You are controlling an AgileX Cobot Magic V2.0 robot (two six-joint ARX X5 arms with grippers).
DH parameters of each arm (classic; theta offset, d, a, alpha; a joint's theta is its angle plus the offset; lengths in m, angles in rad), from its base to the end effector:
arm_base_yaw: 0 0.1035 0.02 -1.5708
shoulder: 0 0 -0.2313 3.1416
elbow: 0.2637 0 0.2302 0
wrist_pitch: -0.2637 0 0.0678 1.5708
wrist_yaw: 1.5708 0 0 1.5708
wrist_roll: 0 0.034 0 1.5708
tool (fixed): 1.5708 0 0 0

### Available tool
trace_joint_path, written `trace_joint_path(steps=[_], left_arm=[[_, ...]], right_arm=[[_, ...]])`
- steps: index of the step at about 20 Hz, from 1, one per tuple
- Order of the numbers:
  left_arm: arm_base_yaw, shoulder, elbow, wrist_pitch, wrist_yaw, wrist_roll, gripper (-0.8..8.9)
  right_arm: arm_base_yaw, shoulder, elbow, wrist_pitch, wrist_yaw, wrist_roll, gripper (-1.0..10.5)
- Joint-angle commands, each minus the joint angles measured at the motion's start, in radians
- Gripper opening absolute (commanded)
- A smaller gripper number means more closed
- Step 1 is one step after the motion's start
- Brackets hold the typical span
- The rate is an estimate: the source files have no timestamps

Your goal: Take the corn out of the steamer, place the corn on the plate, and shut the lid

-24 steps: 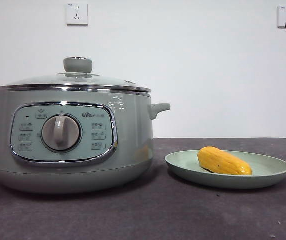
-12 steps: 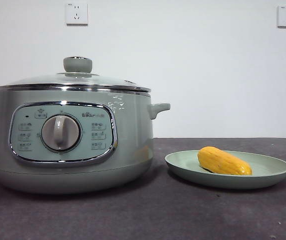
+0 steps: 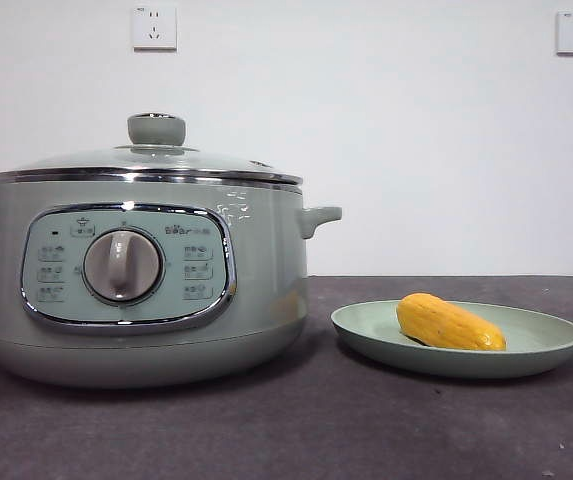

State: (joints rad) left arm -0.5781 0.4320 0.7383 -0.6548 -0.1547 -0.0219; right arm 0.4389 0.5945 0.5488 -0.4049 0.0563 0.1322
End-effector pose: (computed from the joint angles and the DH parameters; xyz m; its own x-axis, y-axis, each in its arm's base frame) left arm 0.0858 -0.0497 0.2899 0.8620 -0.3784 -0.3374 0.4123 0.9105 0.0320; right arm 0.1318 0.0598 0.2385 0.8375 0.3310 -0.4348 -0.3231 0.9416 0.0944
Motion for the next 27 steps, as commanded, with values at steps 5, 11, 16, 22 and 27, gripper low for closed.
trace_joint_path(steps=[5, 11, 16, 22, 27], left_arm=[[0.312, -0.265, -0.138, 0.142, -0.002, 0.073, -0.03], [0.491, -0.384, -0.549, 0.462, 0.006, 0.06, -0.03], [0.519, -0.429, -0.712, 0.496, 0.06, 0.022, -0.03], [0.521, -0.43, -0.734, 0.475, 0.076, -0.001, -0.03], [0.521, -0.428, -0.734, 0.475, 0.077, -0.001, -0.03]], right_arm=[[0.001, -0.001, -0.008, 0.003, 0.003, 0.009, 0.0], [0.001, -0.001, -0.008, 0.003, 0.003, 0.008, 0.0], [0.001, -0.001, -0.008, 0.003, 0.003, 0.009, 0.0], [0.001, -0.001, -0.008, 0.003, 0.003, 0.009, 0.0], [0.001, -0.001, -0.008, 0.003, 0.003, 0.009, 0.0]])
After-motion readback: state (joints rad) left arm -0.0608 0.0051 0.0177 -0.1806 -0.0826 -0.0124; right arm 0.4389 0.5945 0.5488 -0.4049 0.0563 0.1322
